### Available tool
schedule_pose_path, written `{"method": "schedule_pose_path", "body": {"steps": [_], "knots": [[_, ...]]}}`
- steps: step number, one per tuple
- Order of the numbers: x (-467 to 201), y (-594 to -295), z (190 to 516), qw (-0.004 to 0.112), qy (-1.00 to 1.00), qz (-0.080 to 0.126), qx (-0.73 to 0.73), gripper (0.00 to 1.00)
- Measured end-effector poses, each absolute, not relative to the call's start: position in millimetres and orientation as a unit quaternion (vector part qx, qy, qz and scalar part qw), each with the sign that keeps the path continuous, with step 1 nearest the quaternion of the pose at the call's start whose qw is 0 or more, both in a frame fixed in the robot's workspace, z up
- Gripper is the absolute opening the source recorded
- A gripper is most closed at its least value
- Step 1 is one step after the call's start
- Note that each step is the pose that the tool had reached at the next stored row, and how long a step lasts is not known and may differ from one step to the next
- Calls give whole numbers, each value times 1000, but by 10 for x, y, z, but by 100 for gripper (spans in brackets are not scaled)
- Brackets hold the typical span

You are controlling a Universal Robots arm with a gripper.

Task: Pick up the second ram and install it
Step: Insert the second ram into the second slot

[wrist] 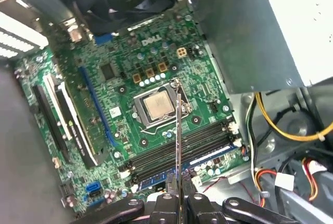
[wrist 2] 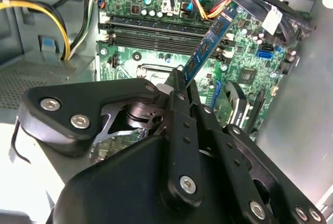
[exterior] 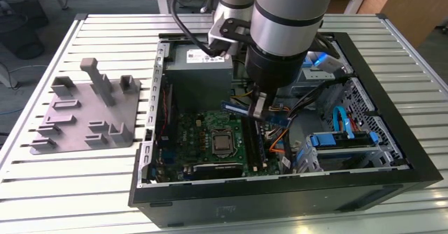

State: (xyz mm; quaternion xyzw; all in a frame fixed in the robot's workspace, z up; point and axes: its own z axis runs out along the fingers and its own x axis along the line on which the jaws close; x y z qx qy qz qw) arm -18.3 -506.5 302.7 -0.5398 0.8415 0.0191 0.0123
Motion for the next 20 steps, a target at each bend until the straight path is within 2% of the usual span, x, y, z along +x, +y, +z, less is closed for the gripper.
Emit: {"method": "schedule_pose_path", "body": {"steps": [20], "knots": [[-183,-5065,3017,15,909,17,-417,14]]}}
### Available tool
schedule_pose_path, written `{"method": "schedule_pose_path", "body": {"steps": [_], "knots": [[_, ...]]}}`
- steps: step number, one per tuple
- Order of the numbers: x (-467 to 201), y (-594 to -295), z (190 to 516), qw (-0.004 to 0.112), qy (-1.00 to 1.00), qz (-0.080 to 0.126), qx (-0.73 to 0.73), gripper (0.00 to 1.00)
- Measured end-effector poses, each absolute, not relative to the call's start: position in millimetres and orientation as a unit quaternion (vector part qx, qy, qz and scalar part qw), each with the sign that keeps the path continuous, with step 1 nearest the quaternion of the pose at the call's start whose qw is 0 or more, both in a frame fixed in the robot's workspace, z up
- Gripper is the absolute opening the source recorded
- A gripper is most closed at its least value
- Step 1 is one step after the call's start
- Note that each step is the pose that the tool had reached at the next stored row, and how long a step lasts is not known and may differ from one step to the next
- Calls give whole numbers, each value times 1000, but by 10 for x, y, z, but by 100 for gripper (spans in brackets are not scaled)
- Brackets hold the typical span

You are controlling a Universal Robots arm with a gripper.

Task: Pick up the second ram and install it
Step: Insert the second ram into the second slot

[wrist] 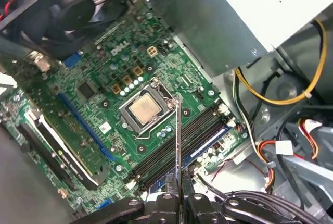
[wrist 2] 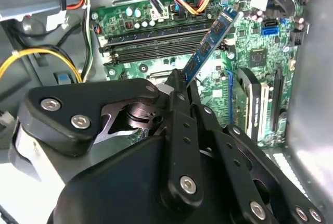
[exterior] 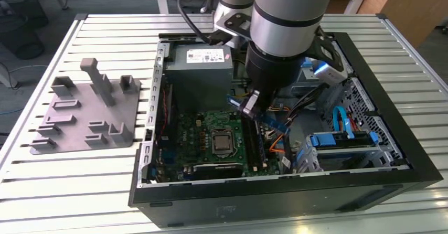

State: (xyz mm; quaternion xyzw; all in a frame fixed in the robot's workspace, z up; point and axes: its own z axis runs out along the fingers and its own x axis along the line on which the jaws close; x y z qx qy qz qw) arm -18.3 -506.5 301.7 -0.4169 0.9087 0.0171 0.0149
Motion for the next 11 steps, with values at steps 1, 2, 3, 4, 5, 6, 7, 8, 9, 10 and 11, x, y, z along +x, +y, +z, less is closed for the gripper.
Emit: {"method": "schedule_pose_path", "body": {"steps": [1,2,3,4,5,6,7,8,9,10,11], "knots": [[-183,-5065,3016,15,911,17,-411,14],[-183,-5064,3016,15,914,17,-404,14],[-183,-5065,3015,15,917,17,-399,14],[-183,-5065,3015,15,919,17,-393,14],[-183,-5065,3014,15,922,17,-387,14],[-183,-5064,3014,16,924,17,-381,14],[-183,-5065,3013,16,927,16,-375,14],[-183,-5064,3013,16,929,16,-368,14],[-183,-5064,3012,16,932,16,-362,14],[-183,-5065,3012,16,934,16,-356,14],[-183,-5065,3011,16,936,16,-350,14]]}}
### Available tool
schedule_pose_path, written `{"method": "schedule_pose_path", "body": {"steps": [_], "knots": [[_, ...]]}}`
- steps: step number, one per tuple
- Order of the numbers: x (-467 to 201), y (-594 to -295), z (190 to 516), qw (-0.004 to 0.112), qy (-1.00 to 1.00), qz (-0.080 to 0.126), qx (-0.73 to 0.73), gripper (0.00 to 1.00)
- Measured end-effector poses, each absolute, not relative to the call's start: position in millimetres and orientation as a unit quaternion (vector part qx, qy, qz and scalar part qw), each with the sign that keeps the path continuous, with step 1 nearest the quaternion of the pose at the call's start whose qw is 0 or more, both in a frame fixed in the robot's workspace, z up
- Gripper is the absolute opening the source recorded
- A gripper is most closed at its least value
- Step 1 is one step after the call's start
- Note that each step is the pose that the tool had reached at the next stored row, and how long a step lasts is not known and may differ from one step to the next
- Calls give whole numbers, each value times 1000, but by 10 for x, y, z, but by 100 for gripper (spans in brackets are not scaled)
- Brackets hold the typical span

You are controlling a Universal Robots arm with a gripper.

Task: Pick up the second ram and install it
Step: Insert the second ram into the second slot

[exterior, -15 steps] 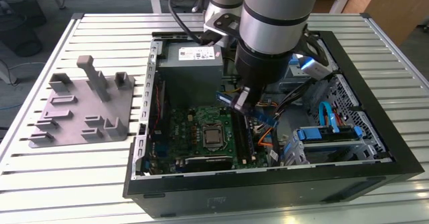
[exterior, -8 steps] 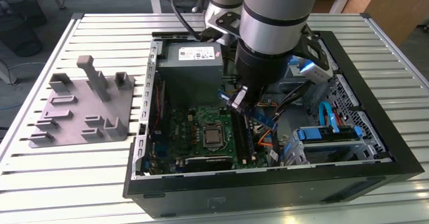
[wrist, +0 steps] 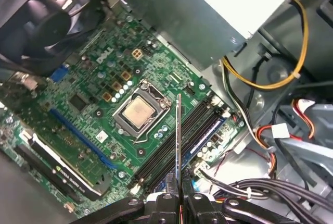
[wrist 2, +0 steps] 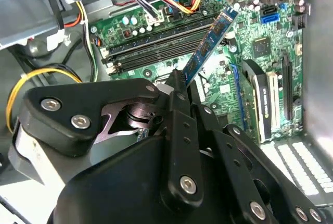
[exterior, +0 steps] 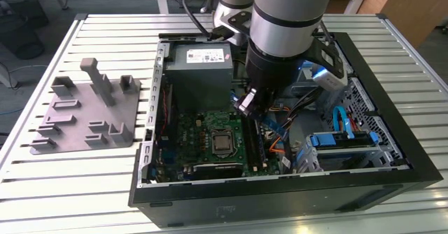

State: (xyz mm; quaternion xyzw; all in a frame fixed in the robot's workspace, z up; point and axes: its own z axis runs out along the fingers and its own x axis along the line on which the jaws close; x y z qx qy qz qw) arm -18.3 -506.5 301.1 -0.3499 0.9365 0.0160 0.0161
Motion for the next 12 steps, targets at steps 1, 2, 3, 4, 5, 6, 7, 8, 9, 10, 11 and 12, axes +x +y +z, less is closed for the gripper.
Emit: {"method": "schedule_pose_path", "body": {"steps": [1,2,3,4,5,6,7,8,9,10,11,12], "knots": [[-183,-5064,3010,16,939,16,-344,14],[-183,-5065,3010,16,941,16,-338,14],[-183,-5064,3010,16,943,16,-332,14],[-183,-5064,3010,17,945,16,-326,14],[-183,-5064,3009,17,947,16,-320,14],[-183,-5065,3009,17,949,15,-314,14],[-183,-5065,3008,17,951,15,-309,14],[-183,-5065,3008,17,953,15,-303,14],[-183,-5065,3008,17,954,15,-298,14],[-183,-5065,3007,17,956,15,-292,14],[-183,-5065,3007,17,958,15,-286,14],[-183,-5065,3007,17,959,15,-281,14]]}}
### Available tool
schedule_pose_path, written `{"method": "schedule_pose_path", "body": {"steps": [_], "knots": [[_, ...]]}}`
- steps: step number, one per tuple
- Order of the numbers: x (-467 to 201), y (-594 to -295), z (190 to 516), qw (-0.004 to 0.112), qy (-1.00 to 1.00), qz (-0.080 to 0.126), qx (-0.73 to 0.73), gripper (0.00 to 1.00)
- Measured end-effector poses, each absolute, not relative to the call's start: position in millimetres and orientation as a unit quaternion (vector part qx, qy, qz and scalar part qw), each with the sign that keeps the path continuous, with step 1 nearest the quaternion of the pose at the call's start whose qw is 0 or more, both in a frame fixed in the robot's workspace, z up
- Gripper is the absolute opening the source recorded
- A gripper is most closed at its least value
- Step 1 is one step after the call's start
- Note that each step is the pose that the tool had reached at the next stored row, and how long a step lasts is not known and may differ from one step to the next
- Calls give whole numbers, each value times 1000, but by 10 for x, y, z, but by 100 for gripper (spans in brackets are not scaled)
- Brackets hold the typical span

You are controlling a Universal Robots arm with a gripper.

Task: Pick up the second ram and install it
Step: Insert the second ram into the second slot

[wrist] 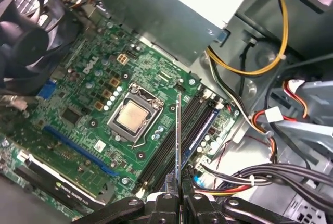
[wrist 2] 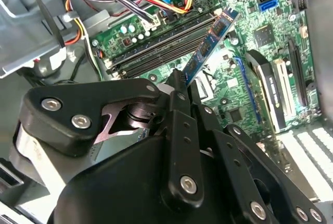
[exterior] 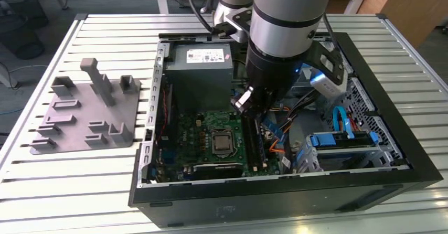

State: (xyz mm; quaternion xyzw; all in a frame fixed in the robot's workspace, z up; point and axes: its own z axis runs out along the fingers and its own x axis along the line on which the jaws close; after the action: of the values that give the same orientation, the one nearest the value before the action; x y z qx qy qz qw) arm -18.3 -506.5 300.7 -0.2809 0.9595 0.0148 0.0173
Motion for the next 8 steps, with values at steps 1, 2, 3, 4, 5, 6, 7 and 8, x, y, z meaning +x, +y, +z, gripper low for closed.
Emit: {"method": "schedule_pose_path", "body": {"steps": [1,2,3,4,5,6,7,8], "knots": [[-183,-5065,3007,17,961,15,-275,14],[-183,-5065,3006,17,963,15,-270,14],[-183,-5065,3006,18,964,15,-265,14],[-183,-5065,3005,18,966,14,-259,14],[-183,-5064,3005,18,967,14,-253,14],[-183,-5065,3005,18,969,14,-248,14],[-183,-5065,3005,18,970,14,-242,14],[-183,-5065,3005,18,972,14,-236,14]]}}
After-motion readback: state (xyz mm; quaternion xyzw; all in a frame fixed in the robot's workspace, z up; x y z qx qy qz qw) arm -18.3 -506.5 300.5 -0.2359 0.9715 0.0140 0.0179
